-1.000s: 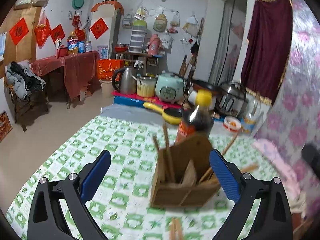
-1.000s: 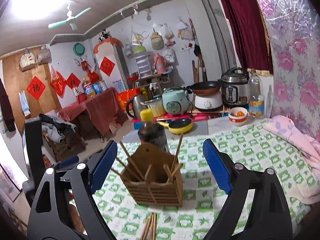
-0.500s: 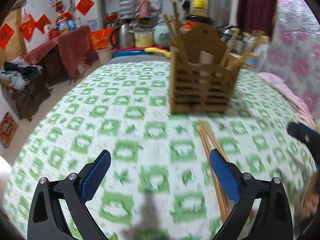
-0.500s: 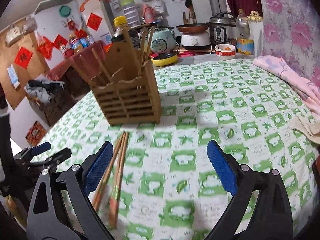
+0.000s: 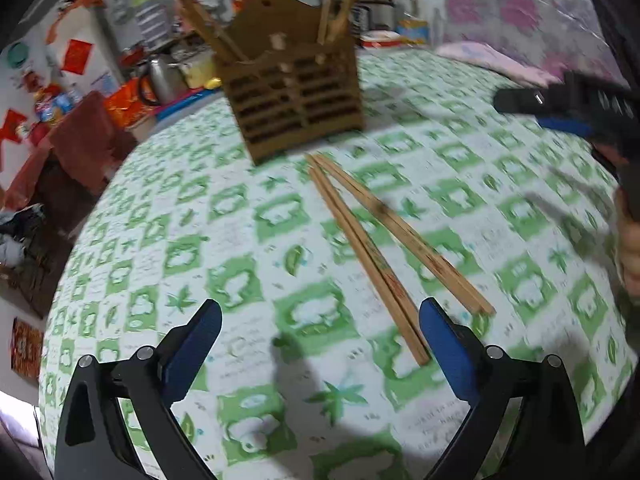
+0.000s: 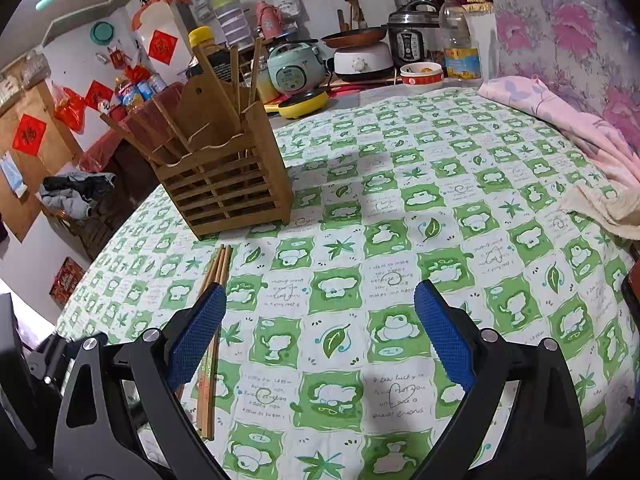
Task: Organize utensils
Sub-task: 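Move both open tools back down to the chopstick pile, then position both open tools over single chopsticks in the pile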
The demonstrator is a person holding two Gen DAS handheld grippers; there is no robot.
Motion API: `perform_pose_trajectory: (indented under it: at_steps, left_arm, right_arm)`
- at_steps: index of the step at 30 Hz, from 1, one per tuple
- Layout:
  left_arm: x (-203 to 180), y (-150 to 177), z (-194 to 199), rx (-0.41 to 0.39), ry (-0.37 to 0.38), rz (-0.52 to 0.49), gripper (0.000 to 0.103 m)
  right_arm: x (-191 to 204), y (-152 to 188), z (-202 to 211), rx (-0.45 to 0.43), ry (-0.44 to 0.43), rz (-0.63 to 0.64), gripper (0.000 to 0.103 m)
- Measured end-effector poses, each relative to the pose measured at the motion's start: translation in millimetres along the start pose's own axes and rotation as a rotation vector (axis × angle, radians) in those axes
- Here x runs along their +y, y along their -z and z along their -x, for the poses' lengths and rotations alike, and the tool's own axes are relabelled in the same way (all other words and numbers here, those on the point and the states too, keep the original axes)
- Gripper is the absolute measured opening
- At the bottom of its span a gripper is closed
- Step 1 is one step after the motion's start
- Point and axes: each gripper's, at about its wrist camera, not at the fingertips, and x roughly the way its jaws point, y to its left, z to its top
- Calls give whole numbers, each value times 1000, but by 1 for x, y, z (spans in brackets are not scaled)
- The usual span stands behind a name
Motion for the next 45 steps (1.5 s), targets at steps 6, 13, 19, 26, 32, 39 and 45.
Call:
perform_pose_trajectory:
  at_steps: [6, 13, 19, 26, 32, 39, 45]
  left_arm:
    - [-6, 8, -9, 93, 74, -58, 97]
    - [23, 12, -15, 119, 7, 10, 98]
    - [67, 9, -20, 125, -7, 220, 98]
    - [70, 8, -20, 127, -38, 238, 98]
    - [64, 7, -30, 159, -56, 206, 99]
    - [36, 1, -26, 122, -70, 98, 97]
    - [32, 6, -20, 98, -80, 47, 98]
  right_arm:
    - [-1, 0, 0, 4, -8, -12, 93]
    - [0, 1, -3, 14, -3, -9, 93]
    - [1, 1, -3, 19, -1, 1, 93]
    - [17, 9, -9, 58, -36, 79, 93]
    - [35, 18, -15, 91, -33, 160, 93]
    - [32, 17, -13, 82, -25, 142, 93]
    - [31, 20, -14, 103, -37, 149, 93]
